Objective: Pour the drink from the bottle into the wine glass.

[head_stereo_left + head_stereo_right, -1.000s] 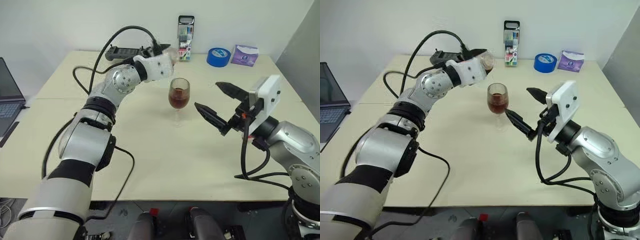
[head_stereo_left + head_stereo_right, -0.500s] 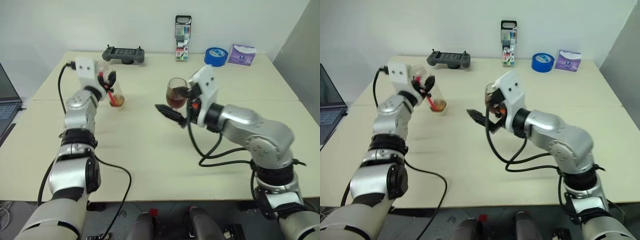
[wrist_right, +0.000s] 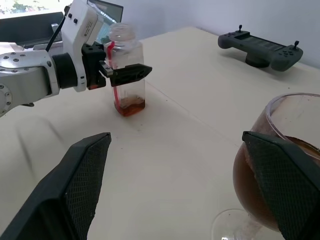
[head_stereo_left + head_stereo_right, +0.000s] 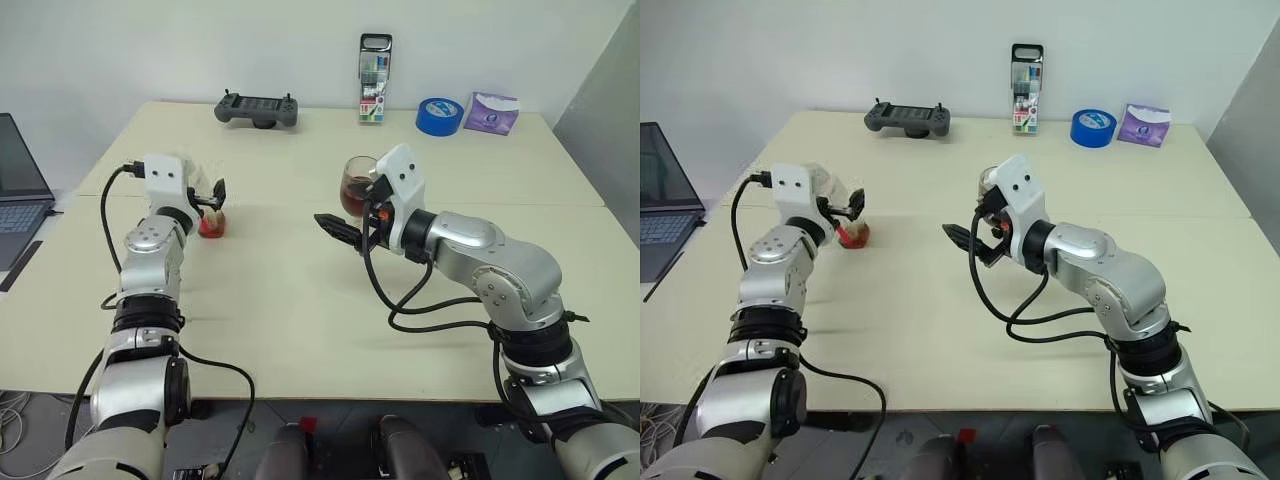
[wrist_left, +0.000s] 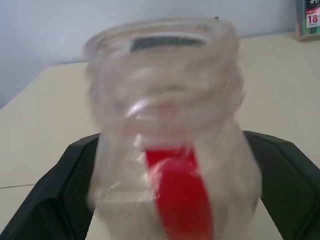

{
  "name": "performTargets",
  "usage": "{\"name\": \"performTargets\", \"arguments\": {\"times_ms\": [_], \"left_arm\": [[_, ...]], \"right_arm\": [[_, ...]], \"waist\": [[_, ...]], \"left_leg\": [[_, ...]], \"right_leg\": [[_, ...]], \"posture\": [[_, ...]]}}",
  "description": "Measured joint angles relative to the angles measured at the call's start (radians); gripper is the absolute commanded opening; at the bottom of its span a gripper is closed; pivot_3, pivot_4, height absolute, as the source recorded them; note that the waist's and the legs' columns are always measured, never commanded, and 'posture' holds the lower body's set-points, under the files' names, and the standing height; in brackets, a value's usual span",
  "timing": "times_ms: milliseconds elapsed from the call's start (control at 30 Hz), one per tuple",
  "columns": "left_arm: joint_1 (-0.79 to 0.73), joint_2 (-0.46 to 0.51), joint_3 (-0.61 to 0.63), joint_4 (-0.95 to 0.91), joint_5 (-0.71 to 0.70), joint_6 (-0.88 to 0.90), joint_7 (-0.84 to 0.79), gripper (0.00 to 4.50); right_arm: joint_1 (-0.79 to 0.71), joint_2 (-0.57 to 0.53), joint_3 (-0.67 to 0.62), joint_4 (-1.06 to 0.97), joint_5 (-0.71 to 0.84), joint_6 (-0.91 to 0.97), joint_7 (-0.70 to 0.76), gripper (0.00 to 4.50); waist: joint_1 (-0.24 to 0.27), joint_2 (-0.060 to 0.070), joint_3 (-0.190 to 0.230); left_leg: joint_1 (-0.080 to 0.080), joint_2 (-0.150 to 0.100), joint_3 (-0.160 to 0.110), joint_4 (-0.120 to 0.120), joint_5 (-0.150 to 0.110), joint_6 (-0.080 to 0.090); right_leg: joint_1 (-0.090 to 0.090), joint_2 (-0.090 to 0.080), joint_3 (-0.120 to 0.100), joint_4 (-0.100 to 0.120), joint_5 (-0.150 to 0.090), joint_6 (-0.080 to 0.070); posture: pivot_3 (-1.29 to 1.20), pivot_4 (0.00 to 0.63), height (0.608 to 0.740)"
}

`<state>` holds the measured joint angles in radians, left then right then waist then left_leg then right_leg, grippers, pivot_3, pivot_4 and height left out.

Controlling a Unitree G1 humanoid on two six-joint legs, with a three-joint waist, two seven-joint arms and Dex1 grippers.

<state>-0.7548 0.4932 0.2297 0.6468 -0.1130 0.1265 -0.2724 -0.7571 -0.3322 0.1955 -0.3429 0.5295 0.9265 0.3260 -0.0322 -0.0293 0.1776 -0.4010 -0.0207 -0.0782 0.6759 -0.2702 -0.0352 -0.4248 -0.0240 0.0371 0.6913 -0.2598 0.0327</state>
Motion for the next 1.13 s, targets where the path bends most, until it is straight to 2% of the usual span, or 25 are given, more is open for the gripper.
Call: {"name": "performTargets", "arguments": {"times_ms": [200, 433, 567, 667, 733, 833, 967, 1133], "left_arm": [[0.092, 0.002, 0.001, -0.176, -0.005, 0.087, -0.001, 4.48], [0.379, -0.03, 0.059, -0.57, -0.066, 0.323, 0.055, 4.48], [0.575, -0.07, 0.185, -0.812, -0.246, 0.433, 0.005, 4.48], [0.668, 0.022, 0.257, -0.9, -0.396, 0.477, -0.155, 4.48], [0.629, 0.116, 0.304, -0.915, -0.502, 0.522, -0.242, 4.48], [0.522, 0.294, 0.33, -0.911, -0.637, 0.622, -0.373, 4.48], [0.465, 0.398, 0.298, -0.867, -0.711, 0.668, -0.534, 4.48], [0.424, 0.427, 0.22, -0.781, -0.707, 0.669, -0.638, 4.48]], "right_arm": [[0.0, 0.005, -0.003, 0.001, -0.017, -0.001, 0.009, 4.5], [0.03, -0.041, -0.025, 0.008, -0.048, -0.043, 0.054, 4.5], [0.089, -0.159, -0.128, -0.013, -0.016, -0.056, 0.136, 4.5], [0.159, -0.311, -0.286, -0.051, 0.12, 0.0, 0.274, 4.5], [0.198, -0.41, -0.368, -0.051, 0.194, 0.019, 0.377, 4.5], [0.207, -0.516, -0.412, 0.001, 0.203, -0.002, 0.482, 4.5], [0.221, -0.554, -0.407, 0.083, 0.194, -0.041, 0.558, 4.5], [0.221, -0.541, -0.402, 0.101, 0.197, -0.05, 0.567, 4.5]], "waist": [[0.0, 0.0, 0.0], [0.0, 0.0, 0.0], [0.004, 0.0, 0.0], [0.013, 0.0, 0.0], [0.018, 0.0, 0.001], [0.016, 0.0, 0.001], [0.004, 0.001, 0.0], [-0.004, 0.001, 0.001]], "left_leg": [[0.0, 0.0, 0.0, 0.0, 0.0, 0.0], [0.0, 0.001, -0.001, -0.001, 0.0, 0.0], [0.0, 0.0, -0.001, -0.001, -0.001, 0.001], [0.001, 0.0, -0.003, -0.001, -0.001, 0.001], [0.004, 0.0, -0.003, -0.001, -0.002, 0.002], [0.012, 0.001, 0.0, -0.001, -0.003, 0.004], [0.02, 0.001, 0.005, -0.011, -0.003, 0.005], [0.019, 0.007, 0.005, -0.012, -0.003, 0.005]], "right_leg": [[0.0, -0.001, 0.001, 0.0, 0.0, 0.0], [0.001, -0.004, 0.001, -0.001, 0.0, 0.0], [0.004, -0.006, 0.001, -0.007, 0.0, 0.0], [0.007, -0.006, -0.001, -0.009, 0.0, 0.0], [0.012, -0.003, -0.004, -0.01, 0.0, 0.0], [0.02, 0.001, -0.007, -0.012, -0.001, -0.001], [0.02, 0.0, 0.002, -0.012, -0.001, 0.0], [0.018, 0.002, 0.002, -0.012, -0.002, -0.001]], "posture": [[0.0, 0.15, 0.74], [0.0, 0.15, 0.74], [0.0, 0.15, 0.74], [0.0, 0.15, 0.74], [0.0, 0.15, 0.74], [0.0, 0.15, 0.74], [0.0, 0.15, 0.74], [0.0, 0.15, 0.74]]}}
